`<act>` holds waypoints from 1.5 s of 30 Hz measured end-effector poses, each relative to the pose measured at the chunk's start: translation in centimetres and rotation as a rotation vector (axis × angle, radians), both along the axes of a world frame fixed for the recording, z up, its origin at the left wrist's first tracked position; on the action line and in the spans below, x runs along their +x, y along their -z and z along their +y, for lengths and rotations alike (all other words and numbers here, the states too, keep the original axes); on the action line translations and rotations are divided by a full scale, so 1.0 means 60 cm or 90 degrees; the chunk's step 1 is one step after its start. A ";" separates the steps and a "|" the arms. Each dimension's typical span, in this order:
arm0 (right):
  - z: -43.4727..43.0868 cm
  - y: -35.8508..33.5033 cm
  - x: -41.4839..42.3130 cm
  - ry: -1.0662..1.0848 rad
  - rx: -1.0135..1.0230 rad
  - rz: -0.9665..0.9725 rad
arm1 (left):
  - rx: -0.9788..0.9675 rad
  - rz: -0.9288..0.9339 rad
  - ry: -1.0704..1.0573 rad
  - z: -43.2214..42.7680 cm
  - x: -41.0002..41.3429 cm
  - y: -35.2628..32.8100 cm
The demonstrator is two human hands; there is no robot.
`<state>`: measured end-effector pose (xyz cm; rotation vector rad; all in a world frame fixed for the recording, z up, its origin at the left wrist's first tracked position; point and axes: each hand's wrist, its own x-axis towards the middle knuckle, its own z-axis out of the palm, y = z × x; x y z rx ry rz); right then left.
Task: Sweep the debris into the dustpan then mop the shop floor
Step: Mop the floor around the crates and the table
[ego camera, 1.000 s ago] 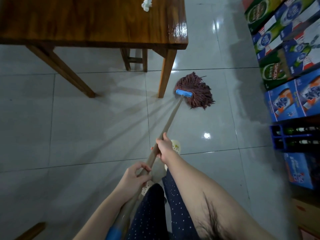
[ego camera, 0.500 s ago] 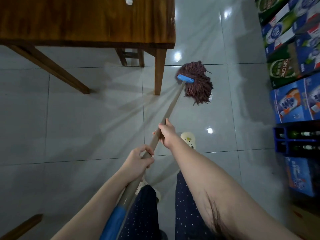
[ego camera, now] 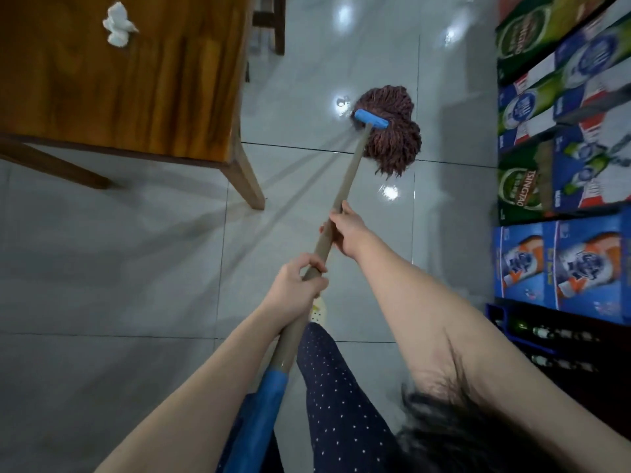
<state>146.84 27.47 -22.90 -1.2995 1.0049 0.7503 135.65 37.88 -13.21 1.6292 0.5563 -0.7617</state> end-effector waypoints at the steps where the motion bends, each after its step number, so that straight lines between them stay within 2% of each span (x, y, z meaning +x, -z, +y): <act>1: -0.019 -0.004 0.027 -0.012 -0.002 -0.009 | -0.013 0.008 -0.019 -0.018 0.027 0.000; 5: -0.061 -0.025 0.088 -0.038 0.030 -0.043 | -0.066 0.031 -0.075 -0.049 0.096 -0.015; 10: -0.035 -0.039 0.057 -0.046 0.015 -0.034 | -0.067 0.039 -0.081 -0.021 0.061 -0.040; 19: 0.050 -0.056 -0.182 -0.067 0.005 -0.020 | -0.073 0.041 -0.097 0.062 -0.187 -0.068; 26: 0.132 -0.091 -0.416 -0.116 0.066 0.004 | -0.092 0.060 -0.193 0.118 -0.432 -0.111; 31: 0.179 -0.113 -0.513 -0.152 0.125 0.038 | -0.039 0.039 -0.217 0.145 -0.525 -0.146; 38: 0.175 -0.116 -0.483 -0.155 0.130 0.036 | 0.001 0.056 -0.151 0.138 -0.492 -0.141; 45: 0.127 -0.085 -0.346 -0.136 0.129 0.035 | 0.042 0.062 -0.143 0.087 -0.358 -0.107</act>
